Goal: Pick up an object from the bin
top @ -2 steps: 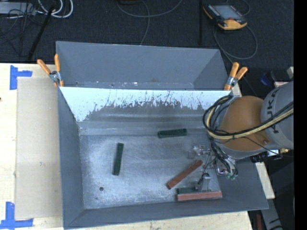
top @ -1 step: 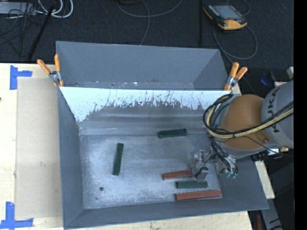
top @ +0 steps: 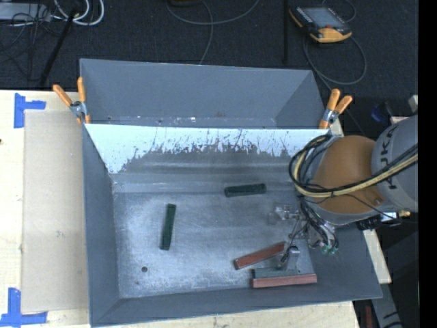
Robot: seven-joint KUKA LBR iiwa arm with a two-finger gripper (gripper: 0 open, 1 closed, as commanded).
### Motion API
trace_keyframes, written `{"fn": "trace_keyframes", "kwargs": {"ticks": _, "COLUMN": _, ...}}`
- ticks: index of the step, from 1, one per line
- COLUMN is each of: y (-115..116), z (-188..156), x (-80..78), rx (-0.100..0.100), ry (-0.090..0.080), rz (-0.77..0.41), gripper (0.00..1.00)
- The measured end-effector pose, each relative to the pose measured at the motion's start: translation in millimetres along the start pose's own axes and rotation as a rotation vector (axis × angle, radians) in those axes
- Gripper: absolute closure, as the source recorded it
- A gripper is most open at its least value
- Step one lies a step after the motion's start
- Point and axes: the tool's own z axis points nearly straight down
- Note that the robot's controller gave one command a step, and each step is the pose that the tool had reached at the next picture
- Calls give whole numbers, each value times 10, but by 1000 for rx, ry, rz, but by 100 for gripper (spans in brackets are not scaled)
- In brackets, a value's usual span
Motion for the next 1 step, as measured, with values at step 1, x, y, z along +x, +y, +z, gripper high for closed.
{"fn": "trace_keyframes", "kwargs": {"ticks": 1, "y": 1, "z": 17, "x": 24, "rx": 0, "ry": 9, "rz": -1, "gripper": 100}}
